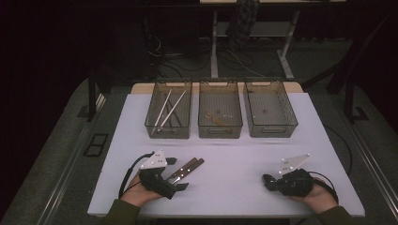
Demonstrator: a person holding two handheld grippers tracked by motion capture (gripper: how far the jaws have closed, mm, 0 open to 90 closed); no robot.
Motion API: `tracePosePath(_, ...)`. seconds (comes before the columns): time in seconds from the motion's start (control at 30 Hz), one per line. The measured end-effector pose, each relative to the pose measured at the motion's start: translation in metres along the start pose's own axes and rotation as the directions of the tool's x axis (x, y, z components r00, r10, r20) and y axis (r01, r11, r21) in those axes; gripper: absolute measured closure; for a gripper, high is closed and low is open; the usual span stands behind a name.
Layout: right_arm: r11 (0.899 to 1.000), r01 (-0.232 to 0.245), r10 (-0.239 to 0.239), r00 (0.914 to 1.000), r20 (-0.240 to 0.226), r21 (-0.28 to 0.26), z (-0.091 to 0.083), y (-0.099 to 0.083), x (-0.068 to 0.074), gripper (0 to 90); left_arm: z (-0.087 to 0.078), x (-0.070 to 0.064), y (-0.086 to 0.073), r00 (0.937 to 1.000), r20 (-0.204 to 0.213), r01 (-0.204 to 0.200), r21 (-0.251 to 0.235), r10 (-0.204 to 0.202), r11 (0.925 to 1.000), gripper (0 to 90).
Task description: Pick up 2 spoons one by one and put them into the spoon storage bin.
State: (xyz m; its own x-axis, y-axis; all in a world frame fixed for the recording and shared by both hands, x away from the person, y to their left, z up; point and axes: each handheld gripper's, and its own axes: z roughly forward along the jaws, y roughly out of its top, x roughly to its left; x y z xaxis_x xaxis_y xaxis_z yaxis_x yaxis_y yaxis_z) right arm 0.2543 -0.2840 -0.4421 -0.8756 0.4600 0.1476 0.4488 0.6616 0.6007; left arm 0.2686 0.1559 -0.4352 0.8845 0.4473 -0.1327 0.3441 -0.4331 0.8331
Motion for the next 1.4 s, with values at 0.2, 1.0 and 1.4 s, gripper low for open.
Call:
tracePosePath(0.2, 1.000, 0.005, -0.005, 0.9999, 0.009, -0.002, 0.004, 0.006, -0.006, 89.7, 0.000, 0.000, 0.000, 1.0000, 0.000, 0.000, 0.000, 0.000, 1.0000, 0.0)
tracePosePath(1.0, 0.977, -0.117, 0.142, 0.9811, 0.132, -0.176, -0.024, 0.000, -0.029, 60.2, 0.000, 0.001, 0.000, 1.0000, 0.001, -0.004, 0.002, 0.004, 1.0000, 0.0)
tracePosePath(1.4, 0.983, -0.134, 0.151, 0.9791, 0.136, -0.129, -0.009, -0.001, -0.032, 55.4, 0.001, 0.002, -0.001, 1.0000, 0.004, 0.004, 0.001, -0.004, 1.0000, 0.0)
